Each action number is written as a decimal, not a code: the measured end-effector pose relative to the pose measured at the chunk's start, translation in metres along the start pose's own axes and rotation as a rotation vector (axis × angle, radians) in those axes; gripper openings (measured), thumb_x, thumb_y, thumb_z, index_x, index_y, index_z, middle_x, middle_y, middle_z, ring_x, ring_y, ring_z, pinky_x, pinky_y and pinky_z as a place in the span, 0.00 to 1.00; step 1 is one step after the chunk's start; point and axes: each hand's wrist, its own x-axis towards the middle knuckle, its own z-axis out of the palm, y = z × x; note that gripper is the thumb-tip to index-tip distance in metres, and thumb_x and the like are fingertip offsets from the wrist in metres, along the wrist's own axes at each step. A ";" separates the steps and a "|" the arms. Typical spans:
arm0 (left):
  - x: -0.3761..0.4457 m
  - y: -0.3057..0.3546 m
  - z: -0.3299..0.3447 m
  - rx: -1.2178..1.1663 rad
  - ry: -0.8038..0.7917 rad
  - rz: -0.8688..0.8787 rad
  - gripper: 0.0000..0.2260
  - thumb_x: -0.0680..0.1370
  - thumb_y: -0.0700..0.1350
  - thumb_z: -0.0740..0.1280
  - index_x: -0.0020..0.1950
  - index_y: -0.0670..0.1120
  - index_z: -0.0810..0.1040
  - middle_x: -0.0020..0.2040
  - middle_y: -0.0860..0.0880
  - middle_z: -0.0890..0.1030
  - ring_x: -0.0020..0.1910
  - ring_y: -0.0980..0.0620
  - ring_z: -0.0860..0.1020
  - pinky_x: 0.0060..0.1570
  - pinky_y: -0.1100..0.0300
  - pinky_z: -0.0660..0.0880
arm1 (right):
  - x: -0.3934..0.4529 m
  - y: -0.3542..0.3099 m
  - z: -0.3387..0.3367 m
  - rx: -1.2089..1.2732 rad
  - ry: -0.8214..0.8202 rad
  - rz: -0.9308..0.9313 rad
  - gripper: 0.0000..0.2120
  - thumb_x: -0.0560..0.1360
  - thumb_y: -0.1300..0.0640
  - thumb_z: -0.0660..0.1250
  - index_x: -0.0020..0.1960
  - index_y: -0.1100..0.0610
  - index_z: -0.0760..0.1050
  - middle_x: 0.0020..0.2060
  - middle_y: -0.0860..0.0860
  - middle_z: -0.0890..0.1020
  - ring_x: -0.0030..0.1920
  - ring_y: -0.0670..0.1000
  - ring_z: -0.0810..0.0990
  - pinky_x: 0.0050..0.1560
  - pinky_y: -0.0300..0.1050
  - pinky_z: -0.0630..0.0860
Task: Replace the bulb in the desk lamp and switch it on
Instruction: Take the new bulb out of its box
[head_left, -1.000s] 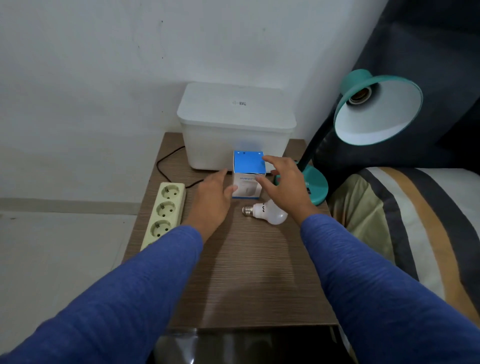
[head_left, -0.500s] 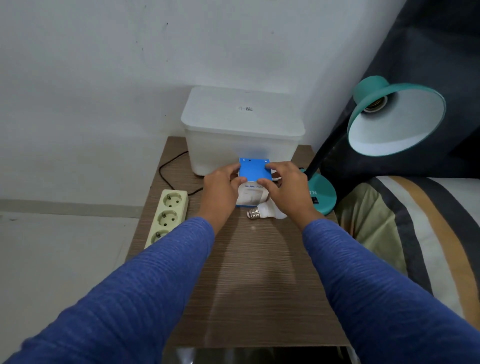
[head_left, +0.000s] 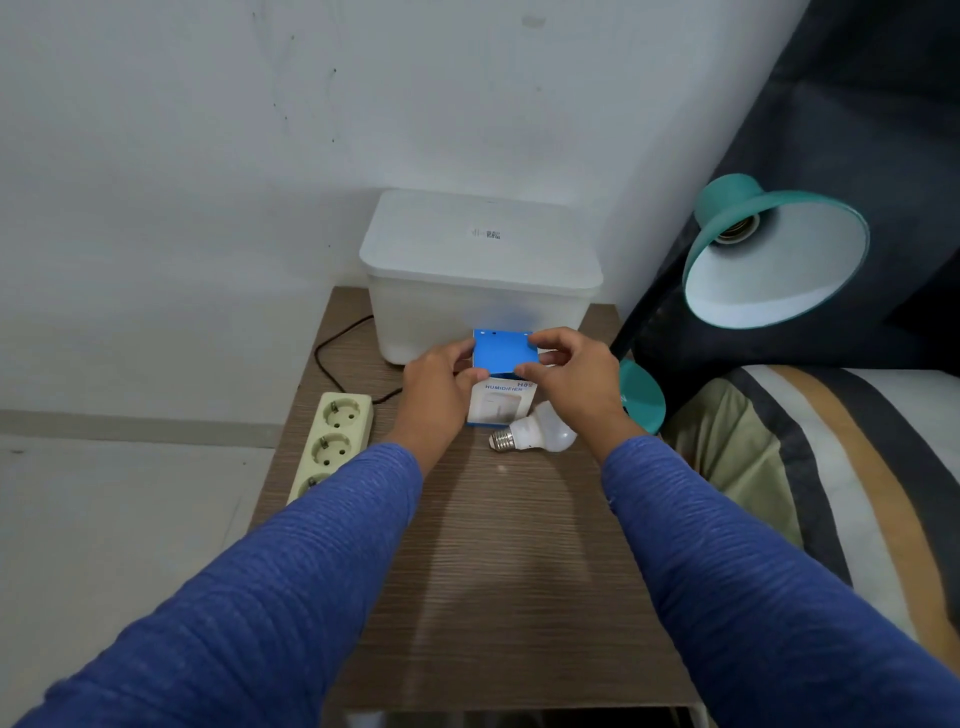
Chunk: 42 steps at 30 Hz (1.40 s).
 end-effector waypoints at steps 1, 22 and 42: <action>0.000 0.000 0.000 -0.005 -0.001 0.006 0.19 0.76 0.40 0.68 0.67 0.43 0.74 0.60 0.43 0.80 0.58 0.50 0.79 0.56 0.68 0.68 | 0.001 -0.002 -0.001 0.028 -0.003 0.025 0.17 0.68 0.63 0.75 0.56 0.57 0.80 0.45 0.49 0.82 0.41 0.43 0.77 0.47 0.38 0.78; 0.011 -0.001 -0.018 0.360 -0.086 0.389 0.34 0.75 0.40 0.69 0.75 0.57 0.57 0.71 0.48 0.66 0.68 0.50 0.68 0.63 0.55 0.70 | 0.017 -0.025 -0.005 0.161 0.173 -0.020 0.08 0.74 0.59 0.69 0.53 0.58 0.79 0.45 0.48 0.81 0.46 0.46 0.79 0.54 0.41 0.78; 0.026 0.003 -0.022 0.384 -0.294 0.283 0.39 0.76 0.43 0.67 0.75 0.61 0.43 0.67 0.45 0.68 0.65 0.48 0.68 0.65 0.56 0.65 | 0.040 -0.014 0.008 -0.745 -0.339 -0.224 0.25 0.68 0.46 0.72 0.63 0.50 0.72 0.61 0.52 0.78 0.67 0.55 0.67 0.63 0.53 0.72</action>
